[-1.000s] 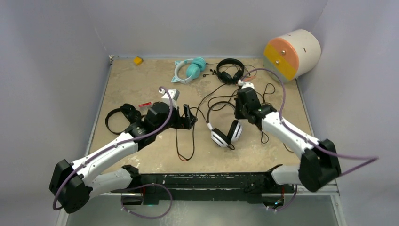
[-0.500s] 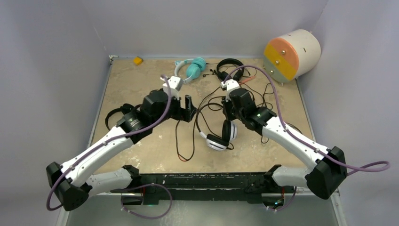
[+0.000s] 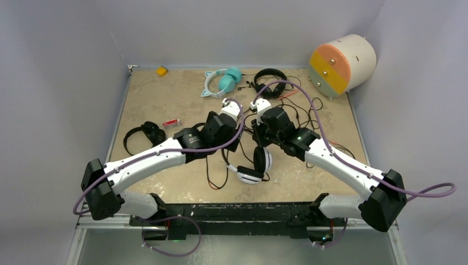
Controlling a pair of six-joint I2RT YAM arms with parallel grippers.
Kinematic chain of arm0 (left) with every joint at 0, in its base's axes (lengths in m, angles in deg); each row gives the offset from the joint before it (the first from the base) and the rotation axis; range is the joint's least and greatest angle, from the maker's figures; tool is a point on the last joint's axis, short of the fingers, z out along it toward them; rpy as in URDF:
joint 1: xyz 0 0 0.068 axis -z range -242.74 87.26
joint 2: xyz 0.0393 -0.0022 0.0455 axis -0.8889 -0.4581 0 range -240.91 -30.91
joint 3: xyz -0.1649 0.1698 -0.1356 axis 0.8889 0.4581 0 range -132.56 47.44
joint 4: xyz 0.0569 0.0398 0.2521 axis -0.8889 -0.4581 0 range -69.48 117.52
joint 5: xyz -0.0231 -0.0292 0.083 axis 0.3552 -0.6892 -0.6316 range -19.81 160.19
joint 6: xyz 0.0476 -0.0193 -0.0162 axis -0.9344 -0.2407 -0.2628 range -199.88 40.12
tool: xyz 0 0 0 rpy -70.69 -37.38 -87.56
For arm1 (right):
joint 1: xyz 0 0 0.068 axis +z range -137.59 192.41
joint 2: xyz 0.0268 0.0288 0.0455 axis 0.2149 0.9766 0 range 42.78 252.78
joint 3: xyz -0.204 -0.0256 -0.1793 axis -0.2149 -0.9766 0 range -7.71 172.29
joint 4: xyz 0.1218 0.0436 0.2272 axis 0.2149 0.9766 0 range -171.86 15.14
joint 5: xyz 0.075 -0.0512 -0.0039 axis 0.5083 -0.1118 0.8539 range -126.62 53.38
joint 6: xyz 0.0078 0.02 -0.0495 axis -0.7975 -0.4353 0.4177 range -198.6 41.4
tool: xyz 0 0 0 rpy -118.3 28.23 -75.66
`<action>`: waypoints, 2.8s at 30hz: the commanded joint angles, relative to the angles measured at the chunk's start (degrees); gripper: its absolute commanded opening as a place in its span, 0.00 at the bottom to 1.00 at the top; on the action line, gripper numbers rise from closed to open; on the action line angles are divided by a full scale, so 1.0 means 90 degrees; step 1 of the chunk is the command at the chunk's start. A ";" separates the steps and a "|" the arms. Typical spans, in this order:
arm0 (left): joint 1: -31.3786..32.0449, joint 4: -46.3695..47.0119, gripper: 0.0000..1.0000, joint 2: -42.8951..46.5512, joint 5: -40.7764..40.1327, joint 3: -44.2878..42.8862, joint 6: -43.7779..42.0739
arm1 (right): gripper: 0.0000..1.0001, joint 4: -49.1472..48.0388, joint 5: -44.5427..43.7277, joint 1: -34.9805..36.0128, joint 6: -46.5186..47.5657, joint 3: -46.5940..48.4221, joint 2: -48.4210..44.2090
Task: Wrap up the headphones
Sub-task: Pick up the headphones from the center of the board, then wrap the headphones cable around the headphones.
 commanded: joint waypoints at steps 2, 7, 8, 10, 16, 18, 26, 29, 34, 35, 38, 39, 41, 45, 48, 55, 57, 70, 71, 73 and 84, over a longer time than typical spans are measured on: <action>0.0254 -0.0085 0.73 -0.0295 -0.0855 -0.0413 -0.0112 | 0.00 -0.0452 0.0383 0.0156 -0.0128 0.0156 -0.0095; 0.0334 -0.0256 0.64 -0.0530 -0.1189 -0.0531 -0.0072 | 0.00 -0.0616 0.0510 0.0242 -0.0051 0.0049 -0.0158; 0.0335 -0.0265 0.60 -0.0547 -0.1214 -0.0533 -0.0067 | 0.00 -0.0643 0.0523 0.0251 -0.0023 0.0027 -0.0167; 0.0334 -0.0295 0.54 -0.0559 -0.1238 -0.0533 -0.0062 | 0.00 -0.0670 0.0480 0.0269 -0.0004 -0.0011 -0.0164; 0.0336 -0.0351 0.34 -0.0611 -0.1237 -0.0500 -0.0042 | 0.00 -0.0655 0.0450 0.0297 0.0043 -0.0036 -0.0111; 0.0335 -0.0363 0.26 -0.0643 -0.1256 -0.0480 -0.0042 | 0.00 -0.0707 0.0568 0.0306 0.0077 -0.0046 -0.0137; 0.0334 -0.0686 0.00 -0.0677 -0.1593 -0.0477 0.0199 | 0.00 -0.0683 0.0308 0.0307 0.0417 -0.0297 -0.0433; 0.0336 -0.0666 0.00 -0.0512 -0.1513 -0.0390 0.0036 | 0.00 -0.0310 -0.0080 0.0316 0.0584 -0.0289 -0.0441; 0.0334 -0.0546 0.00 -0.0228 -0.1511 -0.0196 -0.0059 | 0.04 -0.0233 0.0095 0.0343 0.0699 -0.0502 -0.0636; 0.0335 -0.0561 0.00 -0.0172 -0.1516 -0.0199 0.0013 | 0.08 -0.0262 0.0209 0.0341 0.0689 -0.0542 -0.0688; 0.0334 -0.0647 0.00 -0.0053 -0.1509 -0.0201 0.0249 | 0.37 -0.0392 0.0537 0.0346 0.0621 -0.0639 -0.0901; 0.0334 -0.0685 0.00 -0.0022 -0.1533 -0.0201 0.0319 | 0.44 -0.0440 0.0592 0.0346 0.0573 -0.0680 -0.0999; 0.0334 -0.0794 0.00 0.0046 -0.1589 -0.0177 0.0458 | 0.52 -0.0466 0.0605 0.0341 0.0395 -0.0770 -0.1206; 0.0247 -0.1254 0.00 0.0231 -0.1735 -0.0115 0.1019 | 0.65 -0.0273 0.0589 0.0332 0.0071 -0.0887 -0.1513; -0.0144 -0.1513 0.00 0.0488 -0.1664 0.0087 0.1583 | 0.70 -0.0175 0.0318 0.0331 -0.0135 -0.0983 -0.1643; -0.1389 -0.1465 0.00 0.1496 -0.0720 0.0512 0.2151 | 0.83 -0.0386 -0.0361 0.0332 -0.0574 -0.1655 -0.2330; -0.1585 -0.1477 0.00 0.1729 -0.0368 0.0403 0.2089 | 0.88 -0.0680 -0.0453 0.0330 -0.0600 -0.1984 -0.2746; -0.2910 -0.2350 0.00 0.1694 0.2438 -0.1956 0.1434 | 0.90 -0.2778 0.0550 0.0336 -0.0447 -0.3335 -0.3694; -0.2930 -0.2469 0.00 0.1604 0.2533 -0.2233 0.1425 | 0.91 -0.3032 0.0622 0.0337 -0.0432 -0.3504 -0.3812; -0.2937 -0.2689 0.00 0.1448 0.2757 -0.2825 0.1444 | 0.92 -0.3550 0.0835 0.0337 -0.0389 -0.3852 -0.4136; -0.2937 -0.2721 0.00 0.1000 0.5041 -0.4580 0.1755 | 0.98 -0.6154 0.2534 0.0331 0.0622 -0.4400 -0.3889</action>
